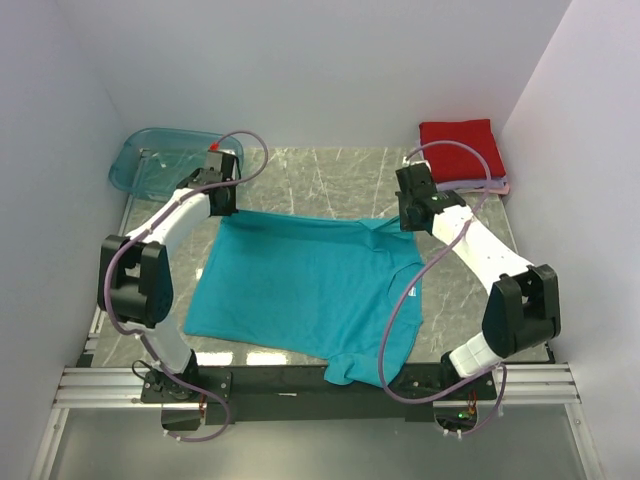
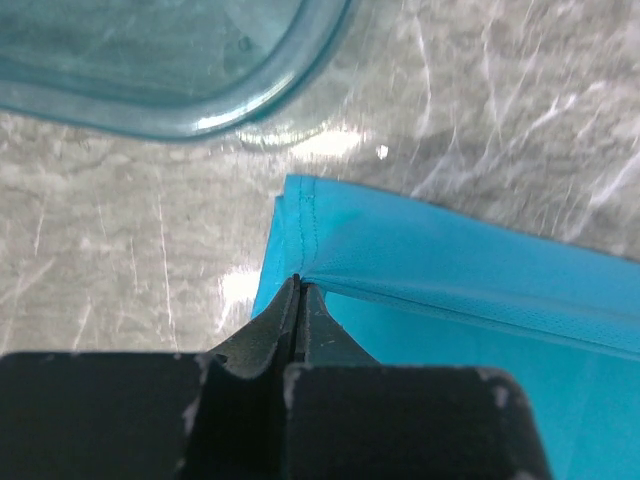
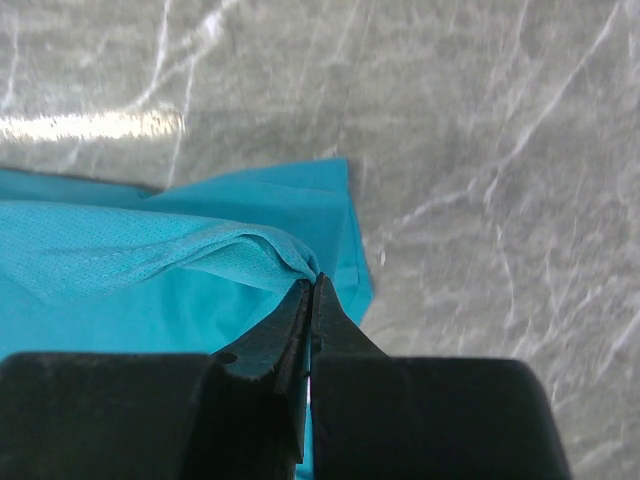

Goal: Fold and stack the t-shirts

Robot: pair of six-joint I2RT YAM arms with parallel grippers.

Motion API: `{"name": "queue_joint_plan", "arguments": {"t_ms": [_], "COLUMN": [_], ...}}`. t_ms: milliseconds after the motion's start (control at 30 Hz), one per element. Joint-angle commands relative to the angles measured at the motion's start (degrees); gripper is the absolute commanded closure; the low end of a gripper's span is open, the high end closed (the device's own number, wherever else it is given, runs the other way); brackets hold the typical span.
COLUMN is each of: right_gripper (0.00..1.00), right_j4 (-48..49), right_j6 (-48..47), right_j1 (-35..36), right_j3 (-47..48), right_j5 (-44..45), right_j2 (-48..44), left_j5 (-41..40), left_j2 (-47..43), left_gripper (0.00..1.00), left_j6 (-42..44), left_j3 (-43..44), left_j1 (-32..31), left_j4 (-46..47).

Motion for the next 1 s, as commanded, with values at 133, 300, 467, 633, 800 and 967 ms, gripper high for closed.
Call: {"name": "queue_joint_plan", "arguments": {"t_ms": [133,300,467,633,800,967], "right_gripper": [1.00,1.00,1.00,1.00,1.00,1.00], "right_j4": [-9.0,-12.0,-14.6,-16.8,-20.0,-19.8], "right_j6": [4.9,6.0,6.3,8.4,10.0,10.7], "right_j1": [2.1,2.2,2.3,3.4,4.5,4.9], "right_j3": [-1.0,-3.0,-4.6,-7.8,-9.6,-11.2], "right_j5": [4.9,6.8,4.9,1.3,-1.7,-6.5], "right_j2": [-5.7,-11.0,-13.1,-14.8,-13.3,-10.5], "left_j5": [-3.6,-4.3,-6.1,-6.1,-6.5,-7.1], "left_j2": [-4.4,-5.8,-5.6,-6.2,-5.6,-5.2], "left_gripper": [0.99,0.99,0.99,0.99,0.99,0.99], "left_j6": [-2.6,-3.5,-4.8,-6.4,-7.2,-7.1], "left_j3": [-2.5,-4.1,-4.7,-6.2,-7.8,-9.5], "left_j1": [-1.0,-1.7,-2.5,-2.6,-3.0,-3.5], "left_j4": [-1.8,-1.7,-3.5,-3.5,-3.4,-1.4]}}
